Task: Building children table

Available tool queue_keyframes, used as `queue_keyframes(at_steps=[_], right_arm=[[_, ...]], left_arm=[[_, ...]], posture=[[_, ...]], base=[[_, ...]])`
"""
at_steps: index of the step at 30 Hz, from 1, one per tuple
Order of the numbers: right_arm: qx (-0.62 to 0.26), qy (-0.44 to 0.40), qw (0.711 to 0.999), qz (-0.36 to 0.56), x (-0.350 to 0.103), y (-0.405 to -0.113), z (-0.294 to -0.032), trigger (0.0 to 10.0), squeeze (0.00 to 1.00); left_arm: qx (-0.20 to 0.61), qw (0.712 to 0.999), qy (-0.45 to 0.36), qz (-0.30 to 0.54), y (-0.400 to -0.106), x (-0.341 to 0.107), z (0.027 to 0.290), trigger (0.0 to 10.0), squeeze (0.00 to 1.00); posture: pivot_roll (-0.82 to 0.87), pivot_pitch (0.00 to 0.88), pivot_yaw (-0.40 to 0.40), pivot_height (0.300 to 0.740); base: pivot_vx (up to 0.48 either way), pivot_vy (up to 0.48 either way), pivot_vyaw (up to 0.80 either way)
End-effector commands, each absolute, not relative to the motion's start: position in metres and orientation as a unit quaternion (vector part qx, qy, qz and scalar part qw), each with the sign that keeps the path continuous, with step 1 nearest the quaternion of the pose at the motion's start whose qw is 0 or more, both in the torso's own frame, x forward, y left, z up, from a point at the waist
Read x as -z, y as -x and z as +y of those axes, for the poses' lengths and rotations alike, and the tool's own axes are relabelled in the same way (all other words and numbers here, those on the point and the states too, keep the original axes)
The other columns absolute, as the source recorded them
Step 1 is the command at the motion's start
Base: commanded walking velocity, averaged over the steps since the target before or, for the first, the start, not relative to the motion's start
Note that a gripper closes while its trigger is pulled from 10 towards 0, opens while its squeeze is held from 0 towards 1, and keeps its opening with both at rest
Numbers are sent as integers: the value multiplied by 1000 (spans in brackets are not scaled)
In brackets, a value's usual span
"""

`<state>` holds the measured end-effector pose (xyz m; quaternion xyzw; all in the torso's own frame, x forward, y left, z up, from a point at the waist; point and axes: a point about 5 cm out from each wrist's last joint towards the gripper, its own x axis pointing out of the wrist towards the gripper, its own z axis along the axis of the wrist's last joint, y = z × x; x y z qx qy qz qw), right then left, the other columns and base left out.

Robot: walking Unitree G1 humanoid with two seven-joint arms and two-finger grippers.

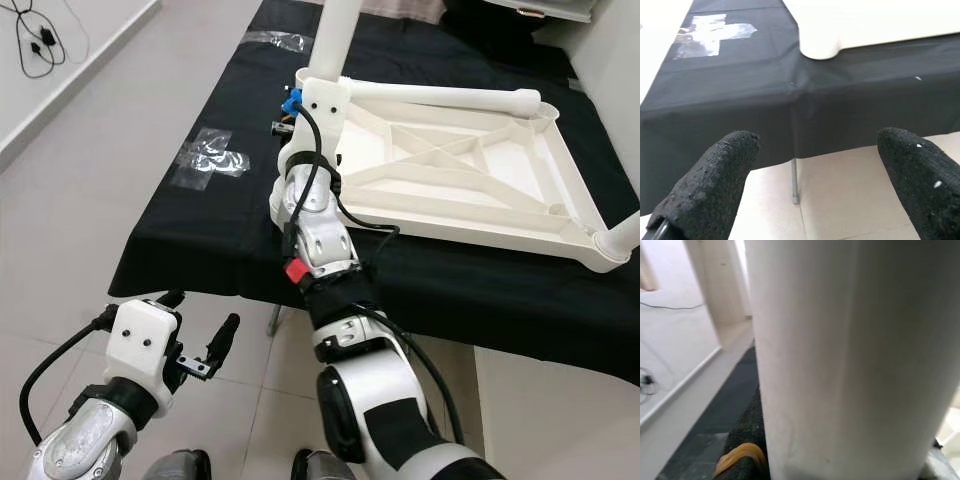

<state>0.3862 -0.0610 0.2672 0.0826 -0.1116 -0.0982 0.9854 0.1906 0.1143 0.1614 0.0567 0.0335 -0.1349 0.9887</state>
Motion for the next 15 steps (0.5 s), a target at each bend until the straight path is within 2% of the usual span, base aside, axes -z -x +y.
queue_keyframes(at_steps=[1,4,8,15], right_arm=[[186,-32,982,18,-205,-387,-80,10000,0],[245,-12,969,1,-208,-378,-73,10000,0],[281,-2,960,1,-209,-374,-70,10000,0],[364,-48,928,56,-199,-365,-59,10000,0]], left_arm=[[128,990,-51,43,-190,-158,115,10000,0],[115,992,-49,36,-191,-161,118,10000,0],[111,992,-48,35,-192,-161,119,10000,0],[97,994,-40,37,-193,-160,119,10000,0]], posture=[[142,234,-109,740],[139,241,-114,740],[141,237,-116,740],[155,234,-122,740]], base=[[0,0,0],[0,0,0],[0,0,0],[0,0,0]])
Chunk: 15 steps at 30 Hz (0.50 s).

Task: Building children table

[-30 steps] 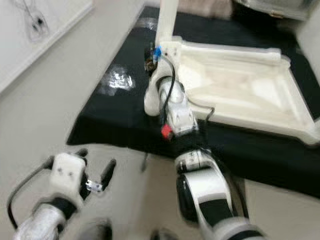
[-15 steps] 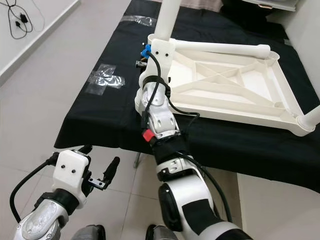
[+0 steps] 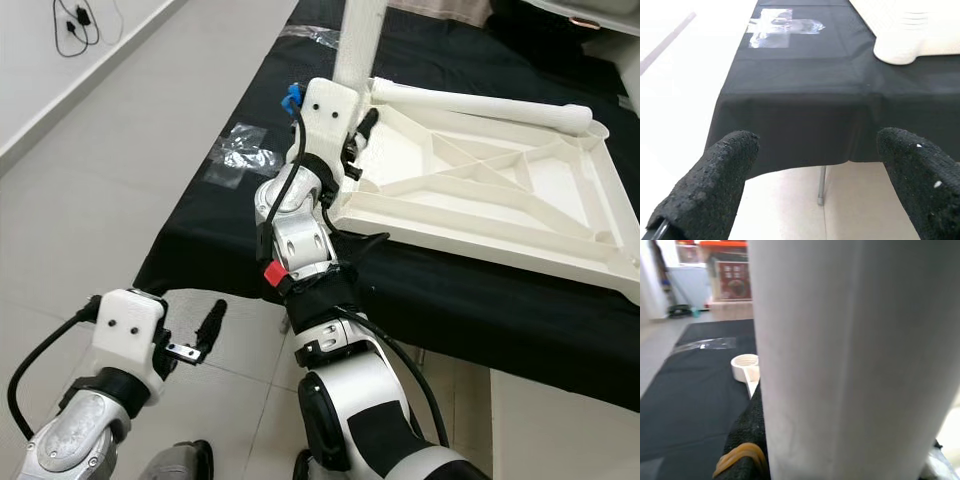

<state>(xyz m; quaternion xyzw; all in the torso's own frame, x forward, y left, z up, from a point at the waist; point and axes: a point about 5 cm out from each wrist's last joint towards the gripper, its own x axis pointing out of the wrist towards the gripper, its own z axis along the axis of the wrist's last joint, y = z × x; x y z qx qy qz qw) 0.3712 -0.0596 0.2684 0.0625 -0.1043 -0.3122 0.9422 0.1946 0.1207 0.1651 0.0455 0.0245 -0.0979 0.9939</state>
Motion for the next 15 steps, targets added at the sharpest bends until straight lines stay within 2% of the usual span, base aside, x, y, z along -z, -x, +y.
queue_keyframes(at_steps=[1,5,15], right_arm=[[380,-70,920,68,-198,-363,-55,10000,0],[397,-110,907,86,-197,-361,-49,10000,0],[425,-110,894,93,-205,-362,-50,10000,0]], left_arm=[[96,994,-39,38,-194,-159,119,10000,0],[95,994,-37,39,-194,-159,118,10000,0],[98,994,-34,40,-196,-158,116,10000,0]], posture=[[158,232,-120,740],[169,228,-123,740],[167,239,-128,740]], base=[[0,0,0],[0,0,0],[0,0,0]])
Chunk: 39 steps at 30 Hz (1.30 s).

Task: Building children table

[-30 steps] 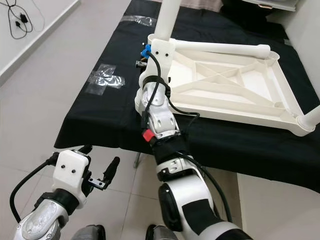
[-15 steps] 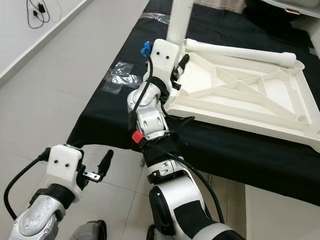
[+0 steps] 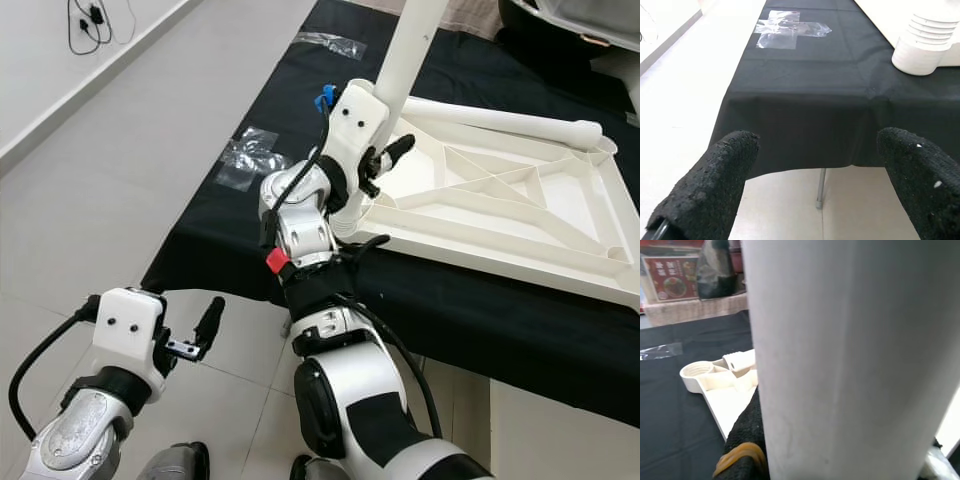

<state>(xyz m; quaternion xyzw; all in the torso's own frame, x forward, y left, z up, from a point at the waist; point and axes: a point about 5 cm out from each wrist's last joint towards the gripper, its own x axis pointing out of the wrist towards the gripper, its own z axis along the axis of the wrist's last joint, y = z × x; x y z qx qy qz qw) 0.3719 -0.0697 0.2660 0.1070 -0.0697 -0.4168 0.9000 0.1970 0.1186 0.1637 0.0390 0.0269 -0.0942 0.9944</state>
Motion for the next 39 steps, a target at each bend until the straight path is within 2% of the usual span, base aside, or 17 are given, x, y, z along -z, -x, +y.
queue_keyframes(at_steps=[1,8,11,13,18,21,27,39], right_arm=[[425,-110,894,93,-205,-362,-50,10000,0],[421,-128,894,90,-212,-364,-50,10000,0],[413,-137,900,37,-239,-367,-50,10000,0],[413,-137,900,37,-239,-367,-50,10000,0],[412,-146,899,-30,-282,-371,-55,10000,0],[408,-150,900,-38,-289,-373,-57,10000,0],[386,-135,912,38,-245,-373,-49,10000,0],[389,-131,908,80,-215,-370,-50,10000,0]], left_arm=[[98,994,-34,40,-196,-158,116,10000,0],[99,994,-32,40,-198,-157,114,10000,0],[100,994,-32,41,-202,-155,113,10000,0],[100,994,-32,41,-202,-155,113,10000,0],[104,993,-38,38,-203,-154,113,10000,0],[106,993,-40,37,-204,-153,113,10000,0],[107,993,-42,36,-204,-152,113,10000,0],[108,993,-41,34,-203,-152,113,10000,0]], posture=[[167,239,-128,740],[161,238,-130,740],[153,217,-127,740],[153,217,-127,740],[151,194,-123,740],[149,185,-125,740],[152,179,-125,740],[150,184,-118,740]], base=[[0,0,0],[0,0,0],[0,0,0],[0,0,0],[0,0,0],[0,0,0],[0,0,0],[0,0,0]])
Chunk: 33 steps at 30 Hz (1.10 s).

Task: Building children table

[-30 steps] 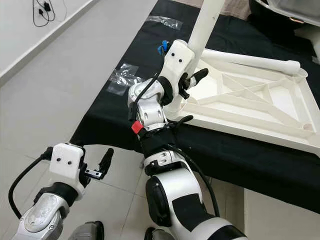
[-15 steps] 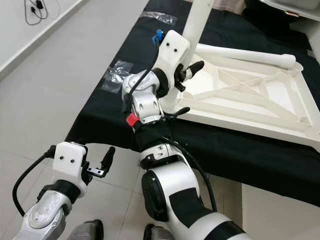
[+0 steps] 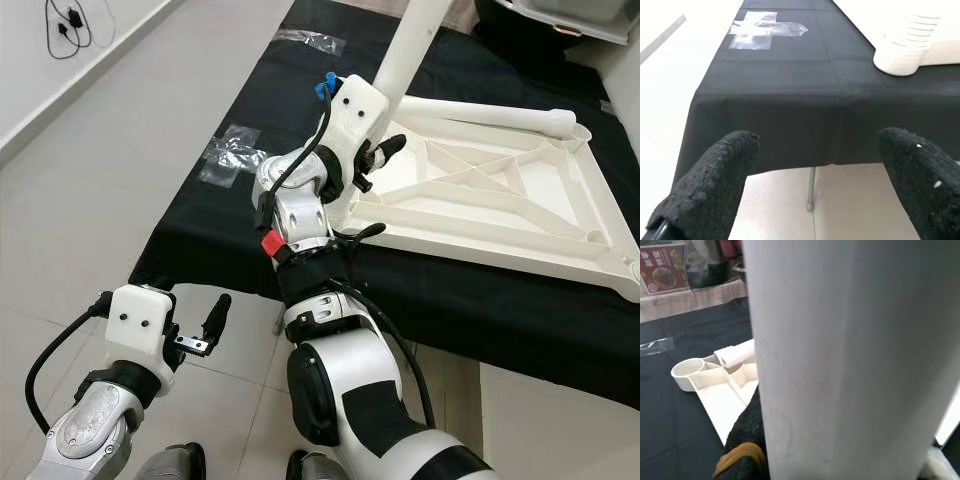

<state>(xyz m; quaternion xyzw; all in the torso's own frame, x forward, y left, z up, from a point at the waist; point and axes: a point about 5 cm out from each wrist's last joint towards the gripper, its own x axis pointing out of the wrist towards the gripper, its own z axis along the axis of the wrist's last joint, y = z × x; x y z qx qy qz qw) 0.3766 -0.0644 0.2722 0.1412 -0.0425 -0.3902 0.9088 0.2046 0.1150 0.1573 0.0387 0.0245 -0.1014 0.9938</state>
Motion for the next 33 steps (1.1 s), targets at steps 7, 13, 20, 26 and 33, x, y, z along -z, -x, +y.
queue_keyframes(at_steps=[7,13,20,26,33], right_arm=[[379,-164,911,19,-246,-377,-58,10000,0],[354,-196,913,-53,-288,-377,-61,10000,0],[248,-247,934,-76,-300,-367,-53,10000,0],[92,-279,949,-114,-286,-355,-46,10000,0],[22,-285,952,-114,-276,-349,-44,10000,0]], left_arm=[[109,993,-41,34,-202,-153,113,10000,0],[112,992,-39,37,-204,-151,114,10000,0],[113,990,-80,18,-217,-157,123,10000,980],[147,982,-116,0,-237,-164,125,10000,1000],[173,976,-135,-12,-252,-170,120,10000,0]], posture=[[151,193,-121,740],[151,177,-112,740],[150,160,-107,740],[139,147,-94,740],[141,138,-89,740]], base=[[0,0,0],[0,0,0],[0,0,0],[0,0,0],[0,0,0]])
